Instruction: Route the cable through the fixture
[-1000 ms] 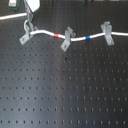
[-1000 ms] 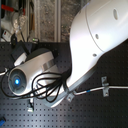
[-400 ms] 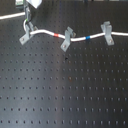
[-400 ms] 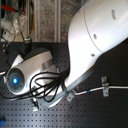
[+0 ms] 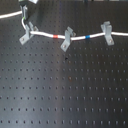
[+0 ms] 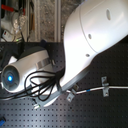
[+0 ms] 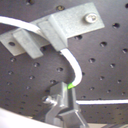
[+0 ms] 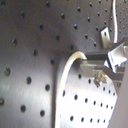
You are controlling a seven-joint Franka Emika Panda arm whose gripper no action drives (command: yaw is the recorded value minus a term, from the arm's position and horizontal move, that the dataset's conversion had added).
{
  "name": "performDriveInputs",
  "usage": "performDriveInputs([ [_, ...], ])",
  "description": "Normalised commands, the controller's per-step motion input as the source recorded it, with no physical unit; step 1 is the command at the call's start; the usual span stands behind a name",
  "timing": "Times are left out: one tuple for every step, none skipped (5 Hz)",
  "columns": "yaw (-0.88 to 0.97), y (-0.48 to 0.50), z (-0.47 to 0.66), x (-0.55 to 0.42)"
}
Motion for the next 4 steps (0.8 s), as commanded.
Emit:
performDriveInputs([
  [-0.57, 0.108, 0.0, 0.177],
  [-0.46, 0.061, 0.02, 0.129],
  [-0.42, 0.059, 0.04, 0.07],
  [-0.44, 0.077, 0.04, 0.085],
])
